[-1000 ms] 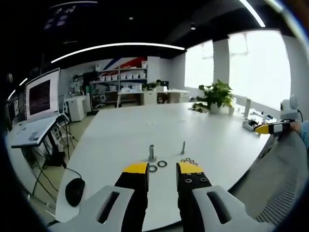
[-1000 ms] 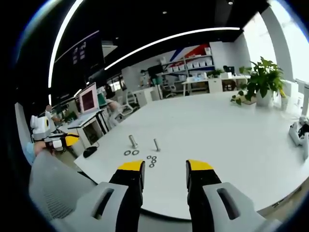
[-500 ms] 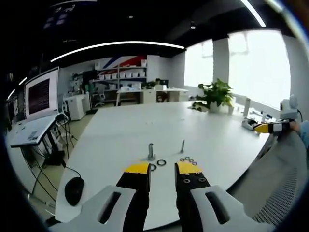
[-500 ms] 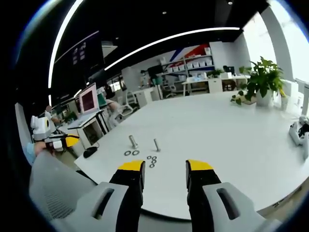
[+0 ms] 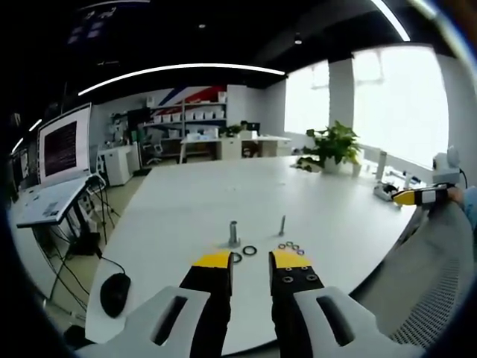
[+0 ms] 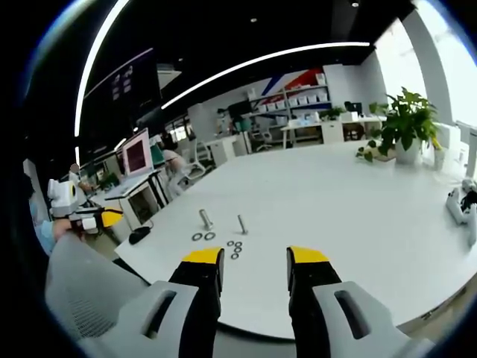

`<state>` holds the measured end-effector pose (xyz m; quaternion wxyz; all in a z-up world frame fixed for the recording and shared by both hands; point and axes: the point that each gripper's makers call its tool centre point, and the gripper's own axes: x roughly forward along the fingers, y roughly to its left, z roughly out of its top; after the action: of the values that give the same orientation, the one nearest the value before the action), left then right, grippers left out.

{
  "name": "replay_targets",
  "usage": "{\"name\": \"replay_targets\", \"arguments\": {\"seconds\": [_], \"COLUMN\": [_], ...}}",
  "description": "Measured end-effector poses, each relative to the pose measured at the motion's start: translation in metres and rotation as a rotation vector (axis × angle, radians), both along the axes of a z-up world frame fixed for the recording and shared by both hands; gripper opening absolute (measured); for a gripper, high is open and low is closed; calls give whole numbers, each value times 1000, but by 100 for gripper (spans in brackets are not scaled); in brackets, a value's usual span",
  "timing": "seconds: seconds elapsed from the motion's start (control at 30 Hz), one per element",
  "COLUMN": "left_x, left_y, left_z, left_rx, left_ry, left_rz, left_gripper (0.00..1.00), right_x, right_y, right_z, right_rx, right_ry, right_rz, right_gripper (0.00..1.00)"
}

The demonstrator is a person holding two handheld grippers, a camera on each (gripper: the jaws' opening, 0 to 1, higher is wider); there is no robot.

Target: Place the washer onto the threaded stud by aligning its center hole with the stud, sliding it down to the base, and recovering from edge contact or off-axis alignment until the washer reaches the visible bottom stop.

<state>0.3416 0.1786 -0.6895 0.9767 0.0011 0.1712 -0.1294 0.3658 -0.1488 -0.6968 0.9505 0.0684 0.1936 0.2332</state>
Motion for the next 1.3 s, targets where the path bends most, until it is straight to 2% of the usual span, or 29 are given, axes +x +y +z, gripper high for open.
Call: {"name": "replay_targets", "arguments": {"seconds": [0.83, 1.2, 1.3], "left_x": [0, 0, 0], "left_y": [-1, -1, -1], "left_z": [1, 1, 0], "left_rx": [-2, -3, -2], "left_ry": [-2, 0, 0], "left_rz": [0, -6, -8], "left_gripper": [17, 17, 17], "right_x": [0, -3, -5], "right_y": [0, 4, 10], "right_z": [0, -10, -11], "right_rx": [-4, -80, -42], "right_ry": [3, 47, 70], "right_rz": [2, 44, 82], "right_gripper": [36, 36, 35]}}
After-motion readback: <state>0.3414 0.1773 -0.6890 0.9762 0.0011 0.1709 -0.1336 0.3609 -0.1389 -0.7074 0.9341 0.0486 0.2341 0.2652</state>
